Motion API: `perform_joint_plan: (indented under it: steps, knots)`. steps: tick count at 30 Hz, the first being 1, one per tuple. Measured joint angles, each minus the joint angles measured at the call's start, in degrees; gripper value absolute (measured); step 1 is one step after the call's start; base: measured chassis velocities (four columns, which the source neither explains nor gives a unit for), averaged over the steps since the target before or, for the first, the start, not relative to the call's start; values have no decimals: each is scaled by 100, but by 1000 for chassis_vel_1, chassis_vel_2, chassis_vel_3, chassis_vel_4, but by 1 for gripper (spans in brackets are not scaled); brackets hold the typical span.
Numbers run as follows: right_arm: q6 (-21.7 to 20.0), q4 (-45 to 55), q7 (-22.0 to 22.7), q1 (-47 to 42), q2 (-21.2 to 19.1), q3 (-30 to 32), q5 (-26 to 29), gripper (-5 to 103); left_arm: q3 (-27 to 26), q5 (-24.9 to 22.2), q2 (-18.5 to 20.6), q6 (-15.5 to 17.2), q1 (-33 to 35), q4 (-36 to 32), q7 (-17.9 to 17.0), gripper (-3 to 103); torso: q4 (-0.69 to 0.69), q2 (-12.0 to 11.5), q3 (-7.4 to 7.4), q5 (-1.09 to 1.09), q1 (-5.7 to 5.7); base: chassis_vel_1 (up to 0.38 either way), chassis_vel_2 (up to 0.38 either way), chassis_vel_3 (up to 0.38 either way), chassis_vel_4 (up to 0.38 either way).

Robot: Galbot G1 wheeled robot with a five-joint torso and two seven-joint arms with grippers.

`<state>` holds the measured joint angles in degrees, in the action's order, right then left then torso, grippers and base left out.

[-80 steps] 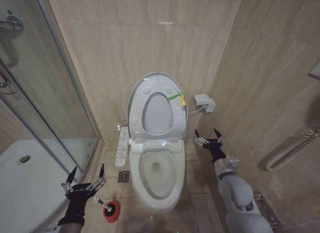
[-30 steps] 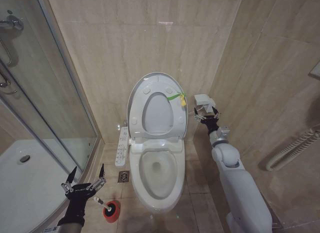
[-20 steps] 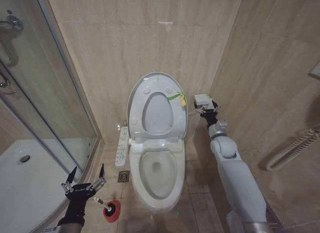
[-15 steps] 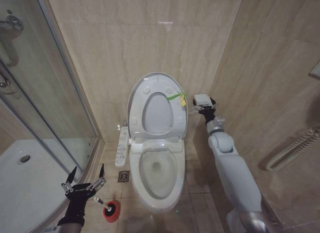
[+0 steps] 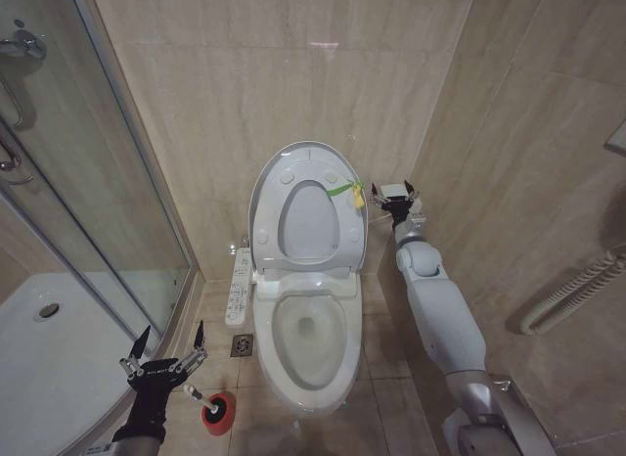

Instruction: Open the toilet lid, clean the toilet bowl with a toilet brush, close the toilet lid, and flush.

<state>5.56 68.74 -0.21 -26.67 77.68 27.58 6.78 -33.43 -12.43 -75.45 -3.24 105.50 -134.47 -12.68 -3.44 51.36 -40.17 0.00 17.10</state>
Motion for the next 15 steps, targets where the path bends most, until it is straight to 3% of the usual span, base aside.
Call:
perform_joint_plan:
  steps: [6,15]
  knots:
    - [223,-567,80,498,201,-211,-100,100,0,0,0,0,0,0,0,99,2,0,0,0,0,0,0,0,0]
    - [393,-935,133,803,177,-643,51,100,0,0,0,0,0,0,0,99,0,0,0,0,0,0,0,0,0]
